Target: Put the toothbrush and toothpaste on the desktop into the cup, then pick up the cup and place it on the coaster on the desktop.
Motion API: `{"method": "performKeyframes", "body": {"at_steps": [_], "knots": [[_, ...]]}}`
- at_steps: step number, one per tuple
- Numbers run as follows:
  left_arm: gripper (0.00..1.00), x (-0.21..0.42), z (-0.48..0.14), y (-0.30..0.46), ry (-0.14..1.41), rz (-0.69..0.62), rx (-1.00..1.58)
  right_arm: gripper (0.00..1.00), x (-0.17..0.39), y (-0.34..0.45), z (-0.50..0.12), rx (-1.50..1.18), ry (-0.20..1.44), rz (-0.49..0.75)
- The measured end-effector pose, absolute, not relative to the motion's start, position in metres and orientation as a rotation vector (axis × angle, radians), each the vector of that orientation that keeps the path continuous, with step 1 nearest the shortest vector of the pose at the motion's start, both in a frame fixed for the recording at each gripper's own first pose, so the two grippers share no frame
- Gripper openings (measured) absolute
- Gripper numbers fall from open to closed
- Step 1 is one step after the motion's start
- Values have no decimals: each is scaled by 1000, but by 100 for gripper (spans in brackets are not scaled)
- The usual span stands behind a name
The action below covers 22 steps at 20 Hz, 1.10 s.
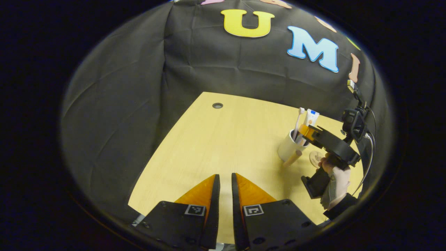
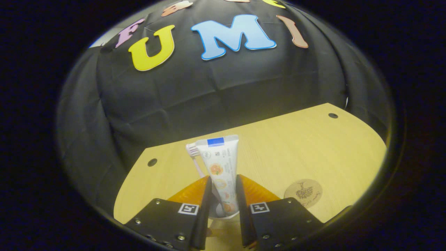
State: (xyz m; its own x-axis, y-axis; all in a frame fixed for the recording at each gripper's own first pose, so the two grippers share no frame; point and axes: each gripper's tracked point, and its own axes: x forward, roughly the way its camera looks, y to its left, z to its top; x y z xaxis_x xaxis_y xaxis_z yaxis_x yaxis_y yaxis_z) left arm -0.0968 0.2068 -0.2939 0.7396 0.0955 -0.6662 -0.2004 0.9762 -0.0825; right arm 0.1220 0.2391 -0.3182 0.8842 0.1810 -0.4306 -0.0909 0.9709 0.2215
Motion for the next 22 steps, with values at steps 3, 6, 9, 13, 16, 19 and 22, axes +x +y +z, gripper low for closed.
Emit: {"method": "performKeyframes", "body": {"at_steps": [3, 6, 9, 13, 16, 19, 22], "knots": [[25, -99, -295, 198, 719, 151, -166, 44, 109, 233, -313, 196, 472, 152], [25, -96, -293, 181, 709, 121, -189, 42, 94, 224, -307, 204, 487, 162], [25, -86, -291, 159, 694, 77, -214, 42, 78, 210, -296, 190, 490, 173], [26, -66, -293, 122, 707, -17, -253, 42, 64, 180, -281, 164, 484, 165], [25, -56, -304, 87, 760, -134, -273, 42, 53, 153, -277, 154, 489, 141], [28, -43, -314, 62, 820, -225, -270, 42, 44, 123, -281, 150, 504, 101], [29, -32, -322, 45, 875, -289, -253, 42, 36, 94, -288, 168, 521, 44]]}}
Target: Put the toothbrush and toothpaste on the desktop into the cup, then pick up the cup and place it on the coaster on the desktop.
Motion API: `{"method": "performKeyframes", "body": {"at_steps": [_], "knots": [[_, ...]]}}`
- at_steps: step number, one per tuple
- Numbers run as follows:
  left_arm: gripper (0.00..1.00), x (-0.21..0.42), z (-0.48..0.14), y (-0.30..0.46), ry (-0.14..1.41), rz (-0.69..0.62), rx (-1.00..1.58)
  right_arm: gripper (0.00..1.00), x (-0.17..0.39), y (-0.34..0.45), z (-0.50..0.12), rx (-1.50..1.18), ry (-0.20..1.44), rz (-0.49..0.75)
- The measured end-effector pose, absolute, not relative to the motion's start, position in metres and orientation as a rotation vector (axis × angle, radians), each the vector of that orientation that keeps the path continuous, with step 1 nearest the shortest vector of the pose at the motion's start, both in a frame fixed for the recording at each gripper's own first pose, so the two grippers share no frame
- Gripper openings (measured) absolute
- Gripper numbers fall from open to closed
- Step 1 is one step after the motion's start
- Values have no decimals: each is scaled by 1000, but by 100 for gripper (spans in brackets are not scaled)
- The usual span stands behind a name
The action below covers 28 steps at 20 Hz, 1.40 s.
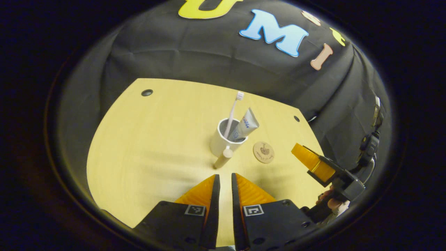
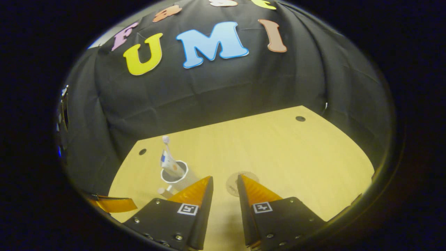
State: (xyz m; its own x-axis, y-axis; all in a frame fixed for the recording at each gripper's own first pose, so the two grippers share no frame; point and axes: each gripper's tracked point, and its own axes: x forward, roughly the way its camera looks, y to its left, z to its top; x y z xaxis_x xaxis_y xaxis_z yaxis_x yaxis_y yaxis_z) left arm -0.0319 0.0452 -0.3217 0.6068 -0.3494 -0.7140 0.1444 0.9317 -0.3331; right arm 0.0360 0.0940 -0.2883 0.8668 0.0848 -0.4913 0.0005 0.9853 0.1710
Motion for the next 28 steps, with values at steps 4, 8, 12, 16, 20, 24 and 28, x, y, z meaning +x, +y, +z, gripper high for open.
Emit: {"method": "performKeyframes", "body": {"at_steps": [4, 8, 12, 16, 20, 24, 28], "knots": [[25, -16, -334, 33, 921, -313, -176, 42, 38, 63, -294, 216, 535, -22], [25, 7, -348, 28, 960, -310, -70, 42, 42, 44, -301, 252, 559, -73], [28, 19, -358, 23, 1004, -327, 7, 42, 42, 30, -306, 279, 585, -108], [41, 28, -360, 21, 1002, -319, 24, 42, 47, 20, -310, 306, 600, -138], [48, 27, -365, 32, 1057, -307, 57, 42, 49, 18, -315, 316, 618, -149], [53, 32, -372, 36, 1116, -305, 114, 42, 49, 17, -318, 315, 636, -153], [53, 32, -394, 36, 1192, -294, 141, 42, 50, 7, -321, 324, 645, -174]]}}
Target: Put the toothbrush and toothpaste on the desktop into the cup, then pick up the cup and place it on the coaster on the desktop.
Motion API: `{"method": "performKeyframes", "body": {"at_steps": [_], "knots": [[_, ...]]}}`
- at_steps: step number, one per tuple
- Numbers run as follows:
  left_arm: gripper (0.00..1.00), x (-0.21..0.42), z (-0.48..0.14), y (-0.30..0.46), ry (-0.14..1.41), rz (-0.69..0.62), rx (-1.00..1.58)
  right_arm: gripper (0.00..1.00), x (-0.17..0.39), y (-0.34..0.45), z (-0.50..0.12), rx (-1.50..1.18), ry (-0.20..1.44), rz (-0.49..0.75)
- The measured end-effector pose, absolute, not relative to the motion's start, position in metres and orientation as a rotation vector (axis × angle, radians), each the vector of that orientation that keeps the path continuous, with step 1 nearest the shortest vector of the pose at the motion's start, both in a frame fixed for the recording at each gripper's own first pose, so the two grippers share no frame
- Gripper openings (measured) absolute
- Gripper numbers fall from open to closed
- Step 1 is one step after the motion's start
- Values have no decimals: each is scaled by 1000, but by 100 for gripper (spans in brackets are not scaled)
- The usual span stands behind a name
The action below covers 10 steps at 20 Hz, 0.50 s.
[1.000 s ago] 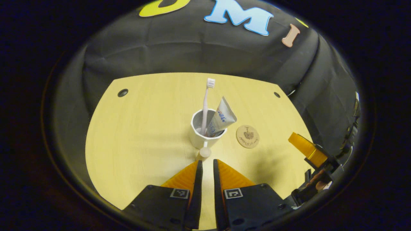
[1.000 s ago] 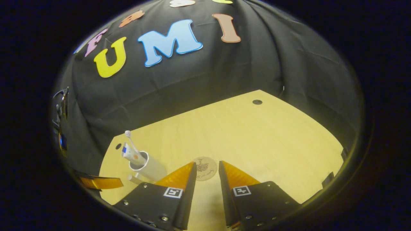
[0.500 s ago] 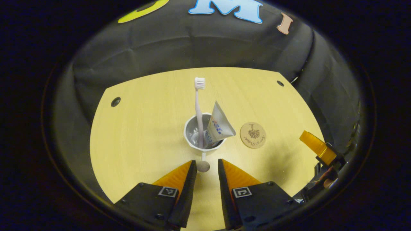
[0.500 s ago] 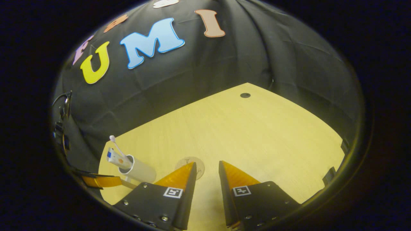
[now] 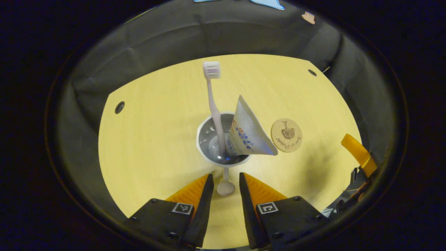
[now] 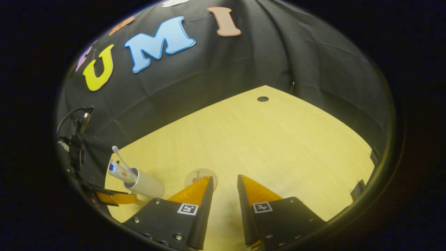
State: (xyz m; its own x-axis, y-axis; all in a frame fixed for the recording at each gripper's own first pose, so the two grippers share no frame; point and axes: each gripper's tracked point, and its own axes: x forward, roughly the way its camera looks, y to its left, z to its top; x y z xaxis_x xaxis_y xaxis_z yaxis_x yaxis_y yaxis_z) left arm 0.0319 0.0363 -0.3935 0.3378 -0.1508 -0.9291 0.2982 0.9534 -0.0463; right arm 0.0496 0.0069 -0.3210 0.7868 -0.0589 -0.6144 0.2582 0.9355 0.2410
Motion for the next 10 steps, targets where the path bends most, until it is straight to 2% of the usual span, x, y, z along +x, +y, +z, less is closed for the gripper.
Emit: {"method": "performKeyframes", "body": {"at_steps": [1, 3, 4, 5, 6, 7, 8, 10], "knots": [[58, 33, -397, 37, 1203, -289, 143, 42, 50, 3, -321, 328, 647, -182], [48, 38, -402, 37, 1212, -291, 156, 42, 49, -3, -324, 336, 654, -197], [53, 38, -404, 37, 1222, -288, 166, 42, 49, -7, -325, 339, 660, -204], [52, 38, -407, 37, 1233, -288, 173, 42, 48, -9, -327, 342, 667, -210], [48, 38, -410, 36, 1242, -289, 176, 42, 46, -12, -328, 345, 673, -215], [48, 39, -412, 35, 1248, -288, 177, 42, 45, -15, -330, 348, 678, -221], [52, 40, -413, 34, 1249, -290, 177, 42, 45, -18, -331, 349, 682, -225], [42, 41, -419, 30, 1257, -289, 172, 42, 44, -21, -331, 354, 692, -232]]}}
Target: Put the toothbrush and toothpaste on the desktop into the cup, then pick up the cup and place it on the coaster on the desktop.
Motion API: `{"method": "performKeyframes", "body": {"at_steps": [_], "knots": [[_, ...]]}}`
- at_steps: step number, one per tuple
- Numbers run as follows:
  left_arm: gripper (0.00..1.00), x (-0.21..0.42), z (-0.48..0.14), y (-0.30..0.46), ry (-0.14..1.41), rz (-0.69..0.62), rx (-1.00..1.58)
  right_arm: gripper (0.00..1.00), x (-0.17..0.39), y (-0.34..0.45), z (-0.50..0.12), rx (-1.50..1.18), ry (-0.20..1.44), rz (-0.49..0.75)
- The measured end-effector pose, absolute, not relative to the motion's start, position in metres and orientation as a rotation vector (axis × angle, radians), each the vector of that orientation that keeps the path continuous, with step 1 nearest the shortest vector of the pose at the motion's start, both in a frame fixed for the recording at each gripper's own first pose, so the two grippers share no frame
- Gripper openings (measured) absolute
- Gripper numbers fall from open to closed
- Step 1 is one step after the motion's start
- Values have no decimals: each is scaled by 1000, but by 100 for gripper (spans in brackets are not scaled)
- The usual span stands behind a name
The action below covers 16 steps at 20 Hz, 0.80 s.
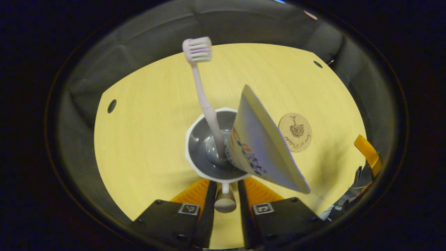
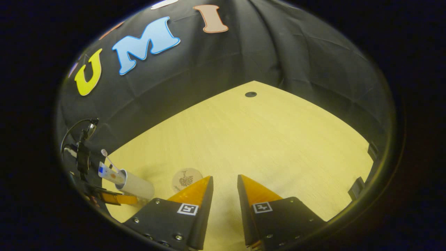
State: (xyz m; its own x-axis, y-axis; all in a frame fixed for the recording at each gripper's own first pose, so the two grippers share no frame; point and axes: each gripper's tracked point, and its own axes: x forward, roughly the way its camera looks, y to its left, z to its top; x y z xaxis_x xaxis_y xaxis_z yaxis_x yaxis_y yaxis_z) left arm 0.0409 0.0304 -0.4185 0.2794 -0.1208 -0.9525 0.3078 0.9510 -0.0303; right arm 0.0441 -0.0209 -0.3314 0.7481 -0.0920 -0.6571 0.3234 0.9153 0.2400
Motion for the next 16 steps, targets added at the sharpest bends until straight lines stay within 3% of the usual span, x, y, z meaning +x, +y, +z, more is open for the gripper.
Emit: {"method": "performKeyframes", "body": {"at_steps": [5, 16], "knots": [[27, 44, -418, 30, 1254, -278, 176, 42, 40, -31, -337, 369, 709, -246], [29, 48, -404, 6, 1165, -315, 146, 42, 40, -40, -339, 379, 719, -245]]}}
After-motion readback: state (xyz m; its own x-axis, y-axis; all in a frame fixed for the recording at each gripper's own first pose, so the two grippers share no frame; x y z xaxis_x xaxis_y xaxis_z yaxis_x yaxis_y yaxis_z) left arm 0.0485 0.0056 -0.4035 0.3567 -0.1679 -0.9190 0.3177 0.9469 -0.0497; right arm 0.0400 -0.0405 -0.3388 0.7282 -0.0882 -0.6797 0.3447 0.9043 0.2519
